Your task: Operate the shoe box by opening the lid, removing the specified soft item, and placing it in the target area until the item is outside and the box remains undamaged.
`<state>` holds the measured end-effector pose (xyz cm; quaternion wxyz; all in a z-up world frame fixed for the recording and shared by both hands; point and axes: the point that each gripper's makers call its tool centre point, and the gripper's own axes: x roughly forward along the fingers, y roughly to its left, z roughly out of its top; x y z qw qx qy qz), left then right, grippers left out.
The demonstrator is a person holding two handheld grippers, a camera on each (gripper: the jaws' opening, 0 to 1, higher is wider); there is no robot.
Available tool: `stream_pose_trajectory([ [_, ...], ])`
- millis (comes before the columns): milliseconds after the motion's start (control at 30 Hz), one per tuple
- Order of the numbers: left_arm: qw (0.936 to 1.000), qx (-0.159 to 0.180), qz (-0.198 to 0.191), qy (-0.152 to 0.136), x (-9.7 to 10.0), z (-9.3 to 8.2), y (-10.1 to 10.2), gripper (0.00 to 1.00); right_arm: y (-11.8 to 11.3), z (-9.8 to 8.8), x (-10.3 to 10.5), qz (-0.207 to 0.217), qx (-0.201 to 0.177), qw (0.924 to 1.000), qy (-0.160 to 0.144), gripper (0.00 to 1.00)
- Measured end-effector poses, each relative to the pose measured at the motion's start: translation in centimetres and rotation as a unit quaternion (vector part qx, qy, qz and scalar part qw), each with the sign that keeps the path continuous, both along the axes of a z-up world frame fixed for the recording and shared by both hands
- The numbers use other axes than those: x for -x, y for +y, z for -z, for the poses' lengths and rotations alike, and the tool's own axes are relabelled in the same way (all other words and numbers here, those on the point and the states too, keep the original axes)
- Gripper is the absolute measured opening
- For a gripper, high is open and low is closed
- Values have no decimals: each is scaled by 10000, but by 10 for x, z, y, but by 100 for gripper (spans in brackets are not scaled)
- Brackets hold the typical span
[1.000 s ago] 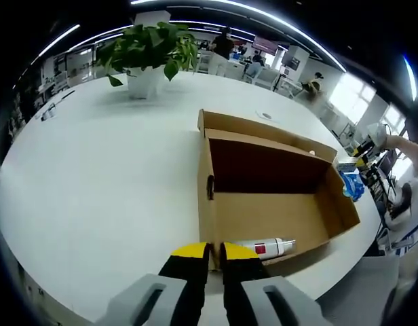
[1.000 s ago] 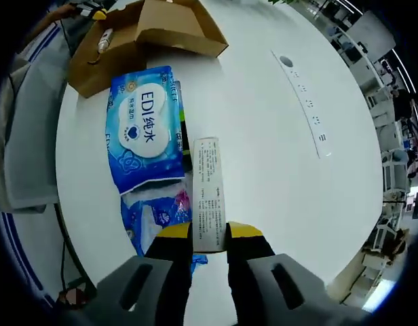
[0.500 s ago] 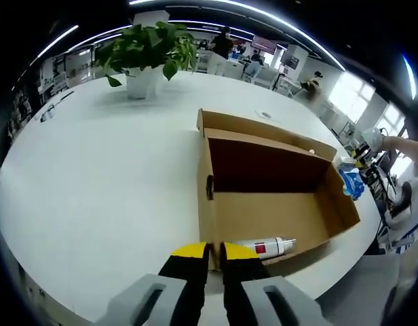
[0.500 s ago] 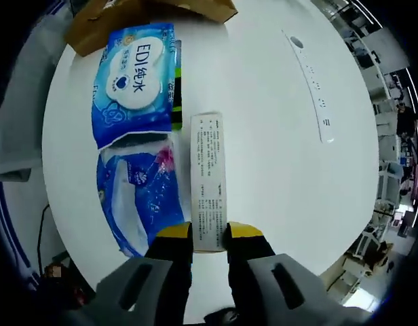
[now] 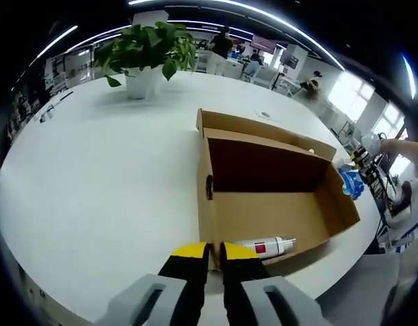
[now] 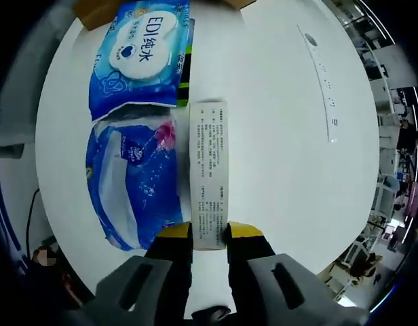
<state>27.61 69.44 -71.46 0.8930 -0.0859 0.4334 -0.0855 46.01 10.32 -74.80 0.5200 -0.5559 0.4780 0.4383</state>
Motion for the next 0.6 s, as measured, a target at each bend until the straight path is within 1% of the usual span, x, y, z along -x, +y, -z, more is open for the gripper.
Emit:
stream_pose_trajectory([
  [100, 10000, 9, 3, -13, 0, 0, 0, 7, -1, 3, 3, -6, 22, 10000, 4, 16],
  [333, 10000, -18, 61, 16, -1, 0, 0, 7, 0, 1, -2, 106, 7, 9999, -46, 17],
  [500, 9999, -51, 122, -9, -1, 0, 0, 7, 0, -1, -8, 100, -19, 9996, -260, 18],
  [600, 9999, -17, 114, -19, -1, 0, 1, 7, 0, -2, -8, 199, -52, 9993, -325, 19],
])
